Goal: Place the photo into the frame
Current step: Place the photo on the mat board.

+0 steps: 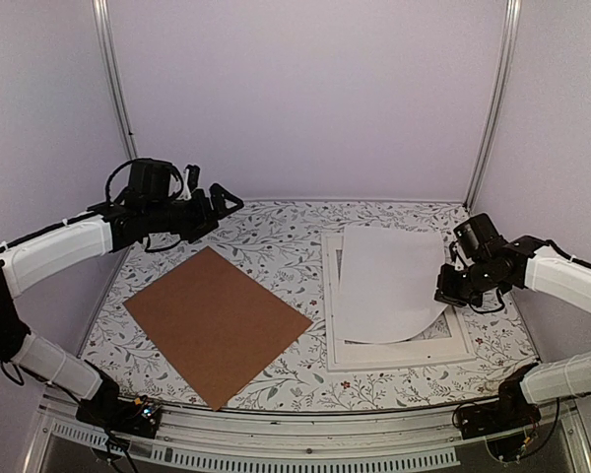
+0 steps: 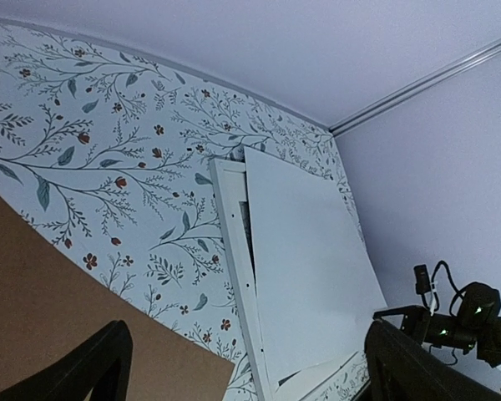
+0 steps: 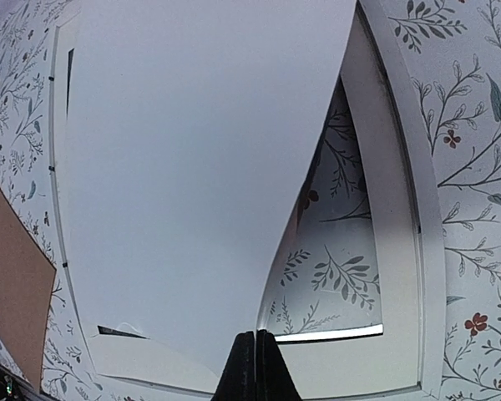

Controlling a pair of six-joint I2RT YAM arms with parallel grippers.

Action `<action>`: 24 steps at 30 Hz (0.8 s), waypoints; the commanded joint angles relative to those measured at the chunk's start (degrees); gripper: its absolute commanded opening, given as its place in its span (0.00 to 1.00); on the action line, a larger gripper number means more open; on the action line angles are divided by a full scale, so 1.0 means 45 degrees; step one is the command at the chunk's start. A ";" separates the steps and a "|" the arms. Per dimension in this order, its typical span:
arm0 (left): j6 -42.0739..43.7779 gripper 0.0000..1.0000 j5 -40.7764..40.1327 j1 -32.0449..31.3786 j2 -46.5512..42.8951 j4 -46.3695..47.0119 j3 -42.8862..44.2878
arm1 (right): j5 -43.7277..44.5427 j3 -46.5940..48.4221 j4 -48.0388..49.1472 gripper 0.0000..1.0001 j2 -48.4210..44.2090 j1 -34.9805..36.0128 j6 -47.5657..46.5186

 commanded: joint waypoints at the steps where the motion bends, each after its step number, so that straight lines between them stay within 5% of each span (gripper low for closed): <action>1: 0.0337 1.00 0.0011 -0.0260 0.0328 0.0084 -0.0188 | -0.0413 -0.0290 -0.0267 0.00 -0.0437 -0.0041 0.0081; 24: 0.0525 1.00 0.0007 -0.0967 0.1269 0.0101 -0.0082 | -0.1715 0.2123 -0.1458 0.00 -0.0112 -0.0488 -0.2337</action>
